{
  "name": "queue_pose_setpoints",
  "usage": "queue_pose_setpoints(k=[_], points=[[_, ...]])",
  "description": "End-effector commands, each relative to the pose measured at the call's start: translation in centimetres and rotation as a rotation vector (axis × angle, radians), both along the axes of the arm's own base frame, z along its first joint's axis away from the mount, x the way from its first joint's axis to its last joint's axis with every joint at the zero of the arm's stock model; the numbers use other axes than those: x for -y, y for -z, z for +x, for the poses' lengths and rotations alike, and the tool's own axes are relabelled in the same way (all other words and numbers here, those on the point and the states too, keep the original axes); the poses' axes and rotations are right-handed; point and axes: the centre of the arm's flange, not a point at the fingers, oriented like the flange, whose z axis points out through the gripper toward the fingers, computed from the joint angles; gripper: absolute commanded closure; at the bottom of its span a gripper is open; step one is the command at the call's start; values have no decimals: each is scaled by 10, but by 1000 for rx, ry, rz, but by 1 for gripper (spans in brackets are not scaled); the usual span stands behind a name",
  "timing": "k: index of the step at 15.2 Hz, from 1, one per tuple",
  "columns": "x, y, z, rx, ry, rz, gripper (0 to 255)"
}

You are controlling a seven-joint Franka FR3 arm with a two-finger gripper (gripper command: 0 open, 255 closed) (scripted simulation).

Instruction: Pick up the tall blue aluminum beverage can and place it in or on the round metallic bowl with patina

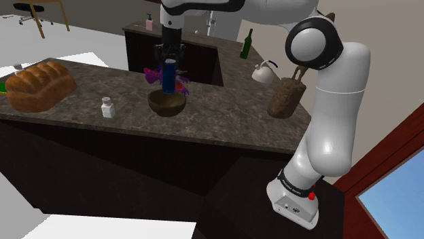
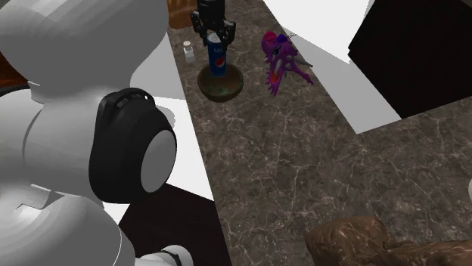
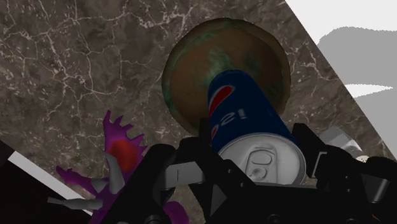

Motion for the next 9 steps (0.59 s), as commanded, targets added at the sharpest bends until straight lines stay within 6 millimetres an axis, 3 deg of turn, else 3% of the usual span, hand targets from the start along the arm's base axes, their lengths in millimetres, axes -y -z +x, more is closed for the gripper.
queue_pose_setpoints(k=[1,6,9], points=[[0,10,-1,1,0,0,255],[0,37,-1,1,0,0,255],[0,39,-1,1,0,0,255]])
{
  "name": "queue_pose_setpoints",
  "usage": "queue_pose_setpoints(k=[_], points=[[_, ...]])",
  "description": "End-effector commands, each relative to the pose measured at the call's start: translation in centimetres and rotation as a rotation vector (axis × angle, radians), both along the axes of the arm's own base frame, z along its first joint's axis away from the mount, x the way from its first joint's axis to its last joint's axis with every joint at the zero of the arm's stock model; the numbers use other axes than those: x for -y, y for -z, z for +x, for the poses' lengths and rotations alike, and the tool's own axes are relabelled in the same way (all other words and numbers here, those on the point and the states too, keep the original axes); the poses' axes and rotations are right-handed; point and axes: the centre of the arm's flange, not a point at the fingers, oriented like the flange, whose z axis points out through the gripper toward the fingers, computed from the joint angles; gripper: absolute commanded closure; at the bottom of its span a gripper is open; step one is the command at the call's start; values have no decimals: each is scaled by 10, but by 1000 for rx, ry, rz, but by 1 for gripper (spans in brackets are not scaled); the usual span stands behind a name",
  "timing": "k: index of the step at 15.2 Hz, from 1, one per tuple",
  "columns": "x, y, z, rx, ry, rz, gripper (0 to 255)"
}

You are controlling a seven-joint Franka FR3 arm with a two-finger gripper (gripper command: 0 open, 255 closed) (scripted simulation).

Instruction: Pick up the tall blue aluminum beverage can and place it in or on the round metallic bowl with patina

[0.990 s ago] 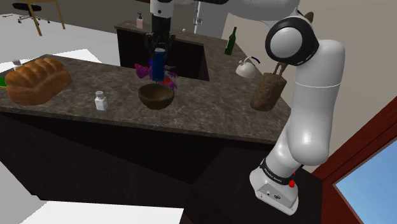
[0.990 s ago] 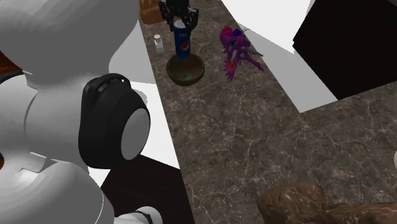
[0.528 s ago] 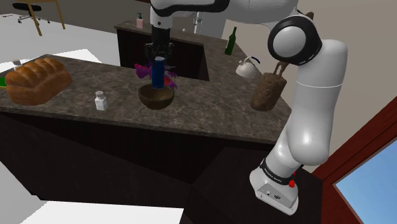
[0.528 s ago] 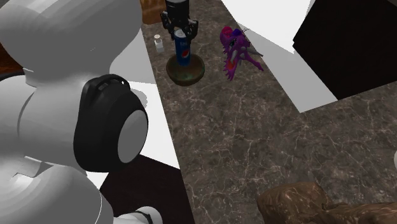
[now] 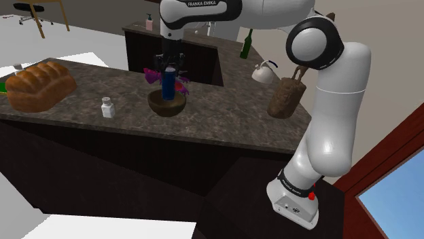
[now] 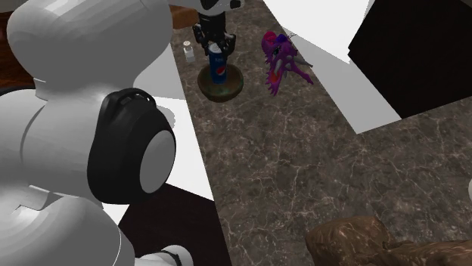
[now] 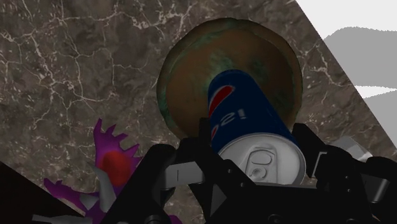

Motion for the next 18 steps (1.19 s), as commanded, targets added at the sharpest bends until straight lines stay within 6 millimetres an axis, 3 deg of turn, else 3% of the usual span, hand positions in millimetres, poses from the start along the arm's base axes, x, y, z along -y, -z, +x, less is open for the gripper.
queue_pose_setpoints(k=[1,5,6,11,15,18], points=[[0,1,0,1,0,0,255],[0,1,0,1,0,0,255],[0,1,0,1,0,0,0],[0,1,0,1,0,0,0],[1,-49,0,1,0,0,0],[1,-49,0,1,0,0,0]])
